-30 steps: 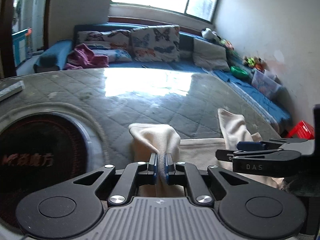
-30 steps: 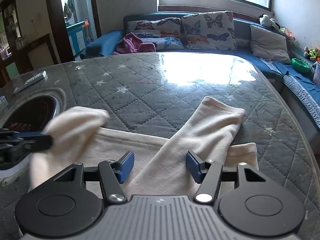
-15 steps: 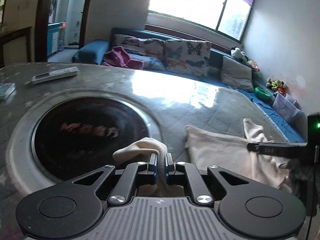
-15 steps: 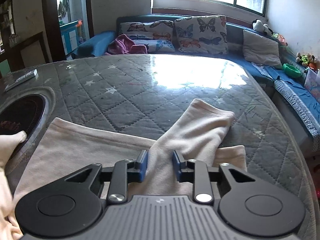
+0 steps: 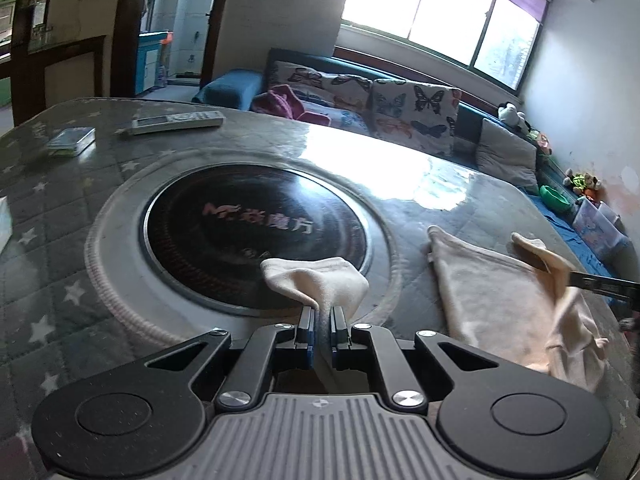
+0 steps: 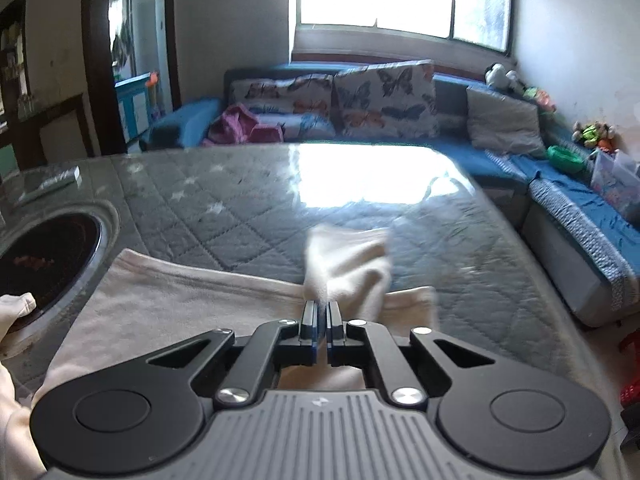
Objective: Fold clothes
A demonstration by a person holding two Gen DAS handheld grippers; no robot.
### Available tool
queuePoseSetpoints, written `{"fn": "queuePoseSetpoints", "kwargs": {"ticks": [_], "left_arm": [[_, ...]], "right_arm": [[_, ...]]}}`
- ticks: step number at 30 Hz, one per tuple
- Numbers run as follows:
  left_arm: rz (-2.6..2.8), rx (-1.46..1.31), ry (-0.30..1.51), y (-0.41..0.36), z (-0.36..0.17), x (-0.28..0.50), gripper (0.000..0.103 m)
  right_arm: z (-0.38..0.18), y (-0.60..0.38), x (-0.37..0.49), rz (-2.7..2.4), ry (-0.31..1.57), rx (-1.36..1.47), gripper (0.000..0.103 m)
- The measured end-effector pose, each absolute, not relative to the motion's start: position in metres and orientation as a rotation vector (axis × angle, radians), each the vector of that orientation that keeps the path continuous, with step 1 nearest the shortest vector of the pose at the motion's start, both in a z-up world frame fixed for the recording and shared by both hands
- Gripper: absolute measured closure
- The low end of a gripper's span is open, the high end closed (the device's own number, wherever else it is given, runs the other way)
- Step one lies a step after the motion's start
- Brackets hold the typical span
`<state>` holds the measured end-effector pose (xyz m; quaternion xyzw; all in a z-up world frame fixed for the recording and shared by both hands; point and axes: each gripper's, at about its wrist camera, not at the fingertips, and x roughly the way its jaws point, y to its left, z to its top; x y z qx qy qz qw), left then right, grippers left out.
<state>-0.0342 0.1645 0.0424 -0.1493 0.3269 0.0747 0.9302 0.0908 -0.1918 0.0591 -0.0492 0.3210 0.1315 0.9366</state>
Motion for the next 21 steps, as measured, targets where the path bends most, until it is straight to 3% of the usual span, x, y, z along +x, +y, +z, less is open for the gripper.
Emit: {"fn": "queuePoseSetpoints", "kwargs": {"ticks": [9,12,13,15,16,20,21], "left_arm": [[0.18,-0.309,0.663,0.177,0.044,-0.056,0.095],[0.183,-0.306,0.678,0.178,0.041,-0.059,0.095],[0.186,-0.308,0.684,0.178,0.04,-0.059,0.095],[0.186,-0.314,0.701,0.178,0.036,-0.06,0.094],[0.185,-0.316,0.707,0.177,0.035,-0.06,0.094],[0.194,-0.317,0.719,0.177,0.033,-0.062,0.092],[0.196,-0.319,0.72,0.177,0.033,-0.062,0.091]], "right_arm": [[0.083,-0.265,0.012,0.149,0.561,-0.023,0.1],[0.081,-0.283,-0.007,0.13,0.585,-0.006,0.095],[0.08,-0.284,-0.008,0.128,0.589,-0.01,0.09],[0.078,-0.284,-0.01,0.133,0.598,-0.011,0.069],[0.076,-0.282,-0.008,0.153,0.604,0.001,0.053],[0.068,-0.261,0.009,0.234,0.613,0.024,0.046],[0.067,-0.254,0.015,0.253,0.614,0.029,0.037]]}}
